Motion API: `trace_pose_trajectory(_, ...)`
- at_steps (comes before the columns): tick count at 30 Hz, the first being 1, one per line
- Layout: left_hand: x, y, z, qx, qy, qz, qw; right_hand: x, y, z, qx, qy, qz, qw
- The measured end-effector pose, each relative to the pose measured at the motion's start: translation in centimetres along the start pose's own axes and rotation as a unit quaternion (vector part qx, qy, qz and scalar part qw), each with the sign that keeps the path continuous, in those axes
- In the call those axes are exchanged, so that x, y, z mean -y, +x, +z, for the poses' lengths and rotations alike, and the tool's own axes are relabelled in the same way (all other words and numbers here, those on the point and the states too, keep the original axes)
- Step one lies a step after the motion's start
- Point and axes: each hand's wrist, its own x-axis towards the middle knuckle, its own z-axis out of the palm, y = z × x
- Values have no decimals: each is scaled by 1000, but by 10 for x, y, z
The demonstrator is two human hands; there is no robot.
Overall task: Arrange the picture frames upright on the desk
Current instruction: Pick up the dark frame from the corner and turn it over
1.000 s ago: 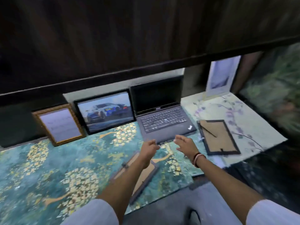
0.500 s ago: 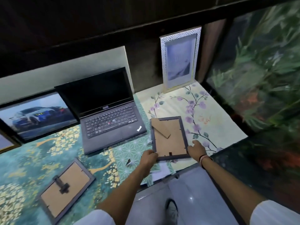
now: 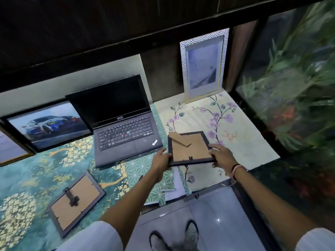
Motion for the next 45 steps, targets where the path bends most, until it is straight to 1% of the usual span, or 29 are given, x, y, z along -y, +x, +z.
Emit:
trace_pose_trajectory(2,-21,1,0,37,-32,0,999,22,-10,-7,44,64,-25,997)
trace_pose_trajectory(4,-43,0,0,56,-79,-24,995,44,-18,-17,95,110,-56,988)
trace_pose_trajectory(6,-62,0,-1,75,-103,-28,991,59,-23,-29,140,99,-86,981)
trace_pose_trajectory(8,-76,1,-4,94,-117,-32,988,66,-25,-40,155,40,-121,980)
trace_pose_trajectory(10,-82,4,-6,112,-125,-35,985,67,-24,-45,134,-7,-138,981)
trace_pose_trajectory(14,-84,9,-6,114,-106,-30,987,69,-18,-44,96,-57,-165,980)
trace_pose_trajectory(17,-83,19,-6,103,-18,-4,994,72,-9,-40,74,-107,-171,977)
trace_pose_trajectory(19,-81,26,-5,69,59,14,996,74,-2,-37,63,-131,-179,973)
trace_pose_trajectory(21,-74,36,-4,46,97,23,994,74,6,-36,49,-142,-184,971)
trace_pose_trajectory(24,-48,53,-1,52,92,8,994,66,18,-35,33,-157,-183,970)
trace_pose_trajectory(27,-25,60,6,74,85,-3,994,46,29,-35,36,-189,-176,965)
trace_pose_trajectory(30,-16,62,12,79,55,-1,995,20,40,-34,61,-151,-150,975)
trace_pose_trajectory(33,-15,66,14,85,21,-3,996,11,41,-25,57,-48,-118,990)
trace_pose_trajectory(38,-37,67,21,122,-21,16,992,26,37,-12,7,1,-147,989)
trace_pose_trajectory(42,-60,77,18,147,-42,31,988,51,37,-9,18,18,-175,984)
trace_pose_trajectory(45,-72,87,20,162,-55,40,984,56,46,-9,29,1,-201,979)
